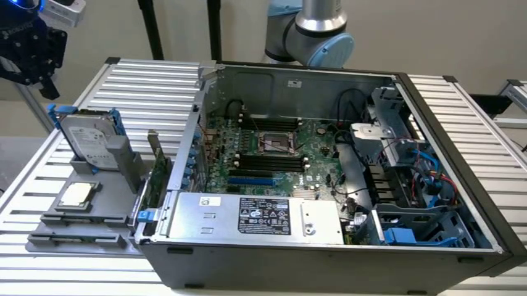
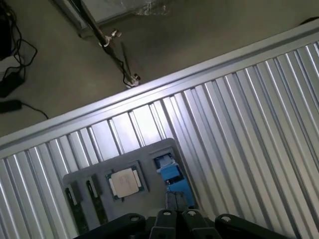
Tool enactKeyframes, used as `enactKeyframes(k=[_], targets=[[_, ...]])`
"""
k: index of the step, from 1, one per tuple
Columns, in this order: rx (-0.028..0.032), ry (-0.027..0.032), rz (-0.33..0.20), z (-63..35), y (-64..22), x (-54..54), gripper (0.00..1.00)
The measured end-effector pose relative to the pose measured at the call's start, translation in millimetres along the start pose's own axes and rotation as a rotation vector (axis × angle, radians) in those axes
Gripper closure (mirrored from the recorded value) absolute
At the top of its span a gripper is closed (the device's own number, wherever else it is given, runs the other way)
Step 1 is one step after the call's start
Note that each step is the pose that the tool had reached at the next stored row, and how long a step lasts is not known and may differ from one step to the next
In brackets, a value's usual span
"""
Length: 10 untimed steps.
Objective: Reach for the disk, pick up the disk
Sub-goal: 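Pick up the disk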
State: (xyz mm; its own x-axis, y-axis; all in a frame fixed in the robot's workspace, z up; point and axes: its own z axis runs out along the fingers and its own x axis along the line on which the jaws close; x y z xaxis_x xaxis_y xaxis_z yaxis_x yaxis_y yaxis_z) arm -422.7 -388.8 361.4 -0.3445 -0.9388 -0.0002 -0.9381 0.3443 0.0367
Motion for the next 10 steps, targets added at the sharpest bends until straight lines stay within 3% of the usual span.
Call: enactKeyframes(k=[10], targets=[[-0.0001, 0.0033, -0.094, 0.1, -4.6, -1.7, 0.89]])
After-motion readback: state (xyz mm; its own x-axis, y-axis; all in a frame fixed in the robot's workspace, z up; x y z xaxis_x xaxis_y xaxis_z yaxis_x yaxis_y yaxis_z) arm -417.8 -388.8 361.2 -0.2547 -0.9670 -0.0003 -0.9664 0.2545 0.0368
